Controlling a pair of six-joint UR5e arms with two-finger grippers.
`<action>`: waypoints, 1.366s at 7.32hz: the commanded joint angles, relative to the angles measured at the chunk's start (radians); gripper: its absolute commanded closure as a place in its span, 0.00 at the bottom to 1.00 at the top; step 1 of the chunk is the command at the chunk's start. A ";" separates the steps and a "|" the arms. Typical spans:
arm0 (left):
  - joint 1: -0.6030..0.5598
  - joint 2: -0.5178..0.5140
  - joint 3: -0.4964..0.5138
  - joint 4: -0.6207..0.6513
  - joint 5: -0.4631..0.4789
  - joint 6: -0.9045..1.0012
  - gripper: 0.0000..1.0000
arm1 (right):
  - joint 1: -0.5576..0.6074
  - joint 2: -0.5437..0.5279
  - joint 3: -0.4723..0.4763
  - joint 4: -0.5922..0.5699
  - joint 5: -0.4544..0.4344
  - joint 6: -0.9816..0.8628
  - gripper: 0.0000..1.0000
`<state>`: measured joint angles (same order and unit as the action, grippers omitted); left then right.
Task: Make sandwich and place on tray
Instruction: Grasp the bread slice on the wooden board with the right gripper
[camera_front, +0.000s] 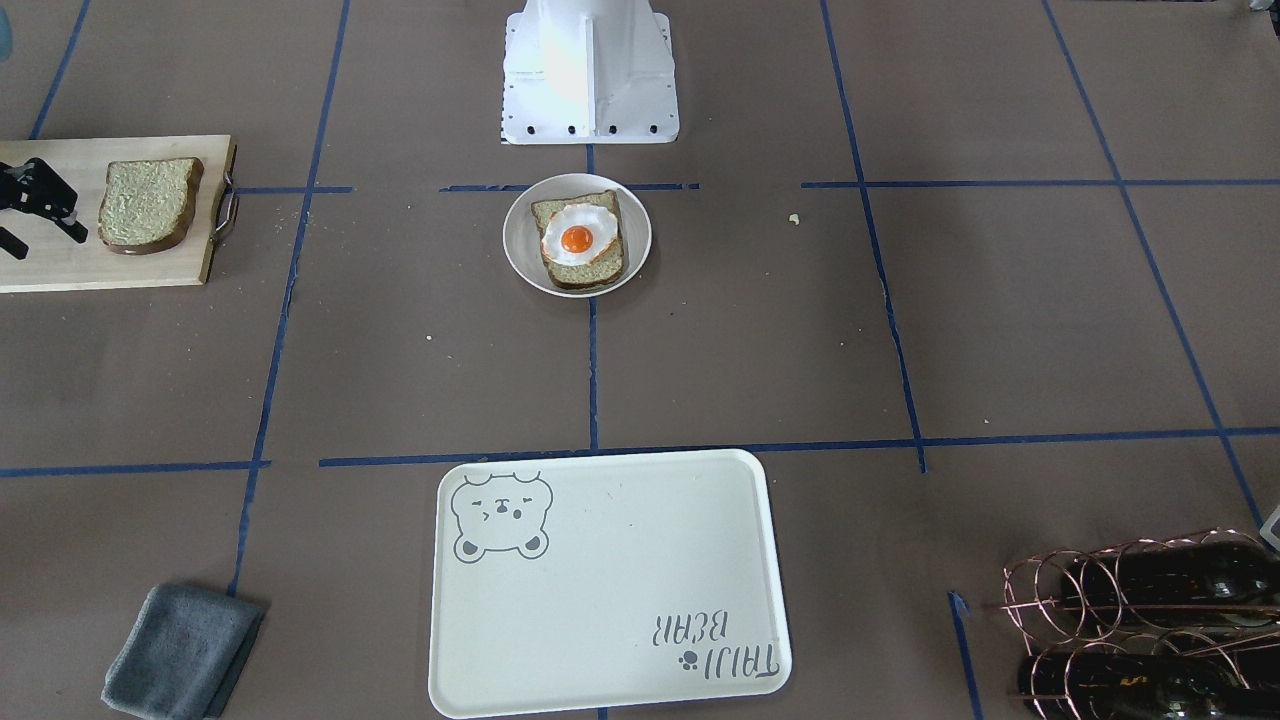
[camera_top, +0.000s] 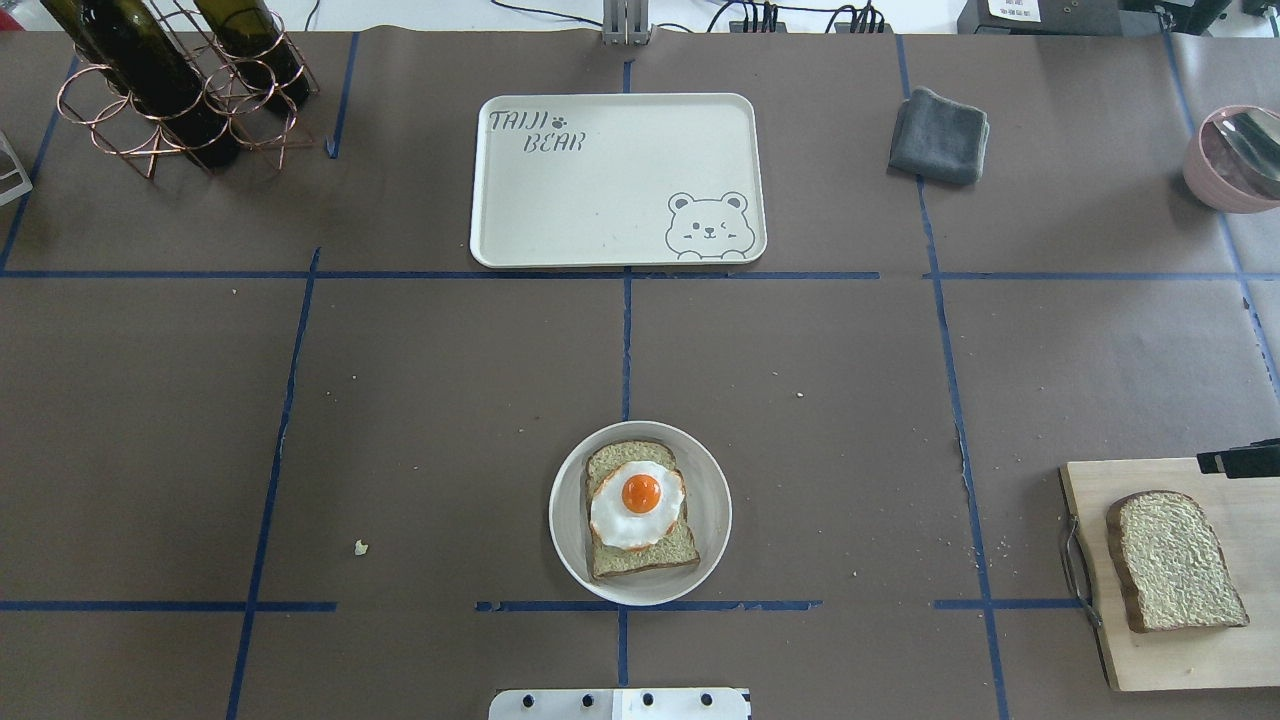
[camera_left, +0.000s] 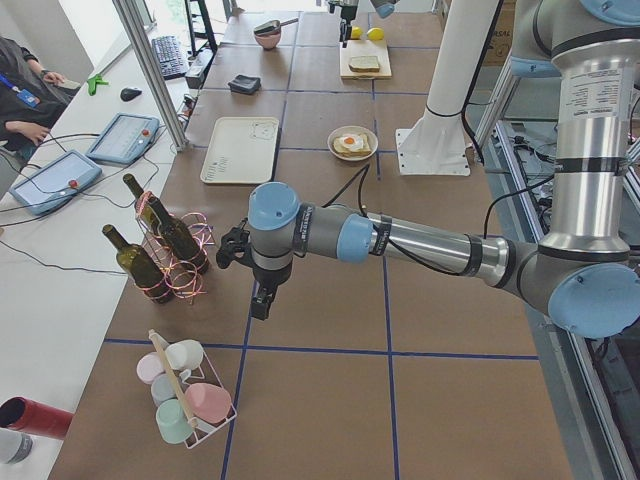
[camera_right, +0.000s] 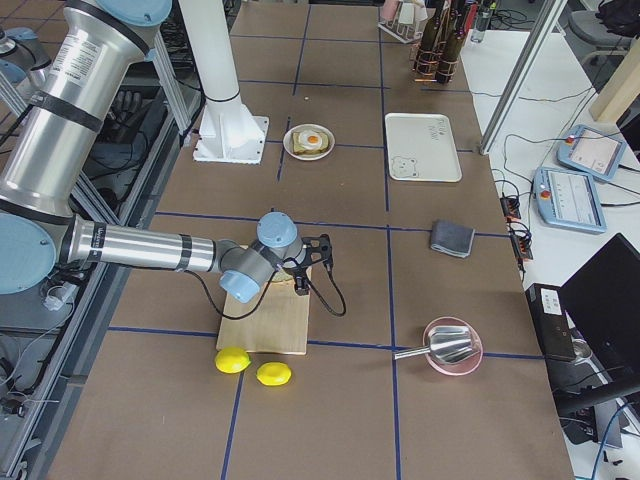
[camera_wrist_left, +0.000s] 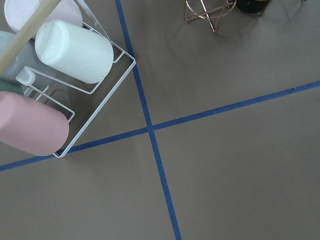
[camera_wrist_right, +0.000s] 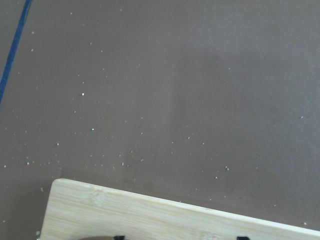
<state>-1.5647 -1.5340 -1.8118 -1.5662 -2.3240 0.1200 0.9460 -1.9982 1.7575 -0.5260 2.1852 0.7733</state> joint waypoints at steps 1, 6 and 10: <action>0.000 0.000 0.000 0.000 0.000 0.000 0.00 | -0.077 -0.002 -0.009 0.034 -0.004 0.017 0.34; 0.000 0.002 0.000 0.003 0.000 0.000 0.00 | -0.134 -0.036 -0.015 0.034 -0.024 0.015 0.42; 0.000 0.002 0.000 0.003 0.000 0.000 0.00 | -0.148 -0.036 -0.016 0.034 -0.024 0.017 0.77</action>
<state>-1.5647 -1.5326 -1.8116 -1.5631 -2.3240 0.1197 0.8002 -2.0351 1.7414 -0.4924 2.1614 0.7891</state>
